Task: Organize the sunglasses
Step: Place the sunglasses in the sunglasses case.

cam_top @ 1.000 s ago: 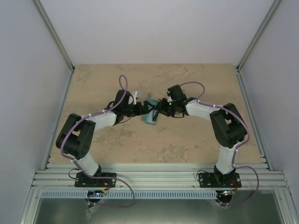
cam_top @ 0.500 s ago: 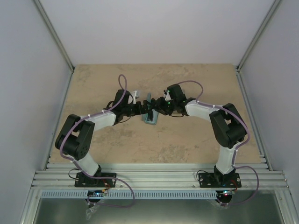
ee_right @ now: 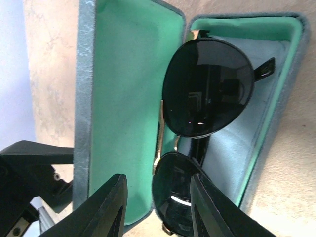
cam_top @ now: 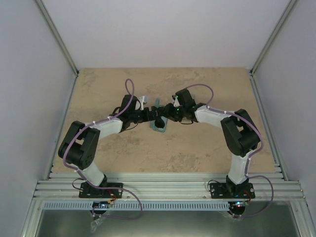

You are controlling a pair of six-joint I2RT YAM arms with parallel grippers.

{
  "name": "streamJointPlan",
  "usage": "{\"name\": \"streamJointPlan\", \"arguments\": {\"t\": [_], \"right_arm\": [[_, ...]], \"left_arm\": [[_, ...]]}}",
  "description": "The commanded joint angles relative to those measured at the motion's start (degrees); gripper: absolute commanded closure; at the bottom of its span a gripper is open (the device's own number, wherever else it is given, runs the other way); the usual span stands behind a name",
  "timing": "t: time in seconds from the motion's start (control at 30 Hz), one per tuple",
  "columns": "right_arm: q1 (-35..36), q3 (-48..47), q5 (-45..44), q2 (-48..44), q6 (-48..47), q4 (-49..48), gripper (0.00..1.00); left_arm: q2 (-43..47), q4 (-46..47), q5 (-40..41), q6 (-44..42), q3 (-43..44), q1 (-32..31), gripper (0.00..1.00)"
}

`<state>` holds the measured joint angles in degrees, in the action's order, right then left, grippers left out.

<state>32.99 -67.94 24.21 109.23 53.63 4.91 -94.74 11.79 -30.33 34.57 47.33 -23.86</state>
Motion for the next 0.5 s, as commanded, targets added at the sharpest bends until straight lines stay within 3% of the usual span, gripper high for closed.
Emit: {"name": "streamJointPlan", "arguments": {"t": [0.0, 0.17, 0.4, 0.47], "right_arm": [[0.2, -0.3, -5.3, -1.7, -3.4, 2.2, 0.63], [0.1, 3.1, -12.0, -5.9, -5.2, 2.9, 0.63], [-0.1, 4.6, -19.9, -4.9, -6.2, 7.6, 0.68], [-0.2, 4.8, -20.2, -3.9, -6.8, 7.7, 0.7]], "left_arm": [[1.9, 0.1, 0.2, -0.4, 0.1, 0.0, 0.07], [4.0, -0.2, 1.8, -0.8, 0.2, 0.0, 0.12], [0.7, -6.2, 1.9, -3.5, 3.4, 0.0, 0.46], [0.1, -6.8, 2.3, -3.9, 3.6, 0.0, 0.51]]}}
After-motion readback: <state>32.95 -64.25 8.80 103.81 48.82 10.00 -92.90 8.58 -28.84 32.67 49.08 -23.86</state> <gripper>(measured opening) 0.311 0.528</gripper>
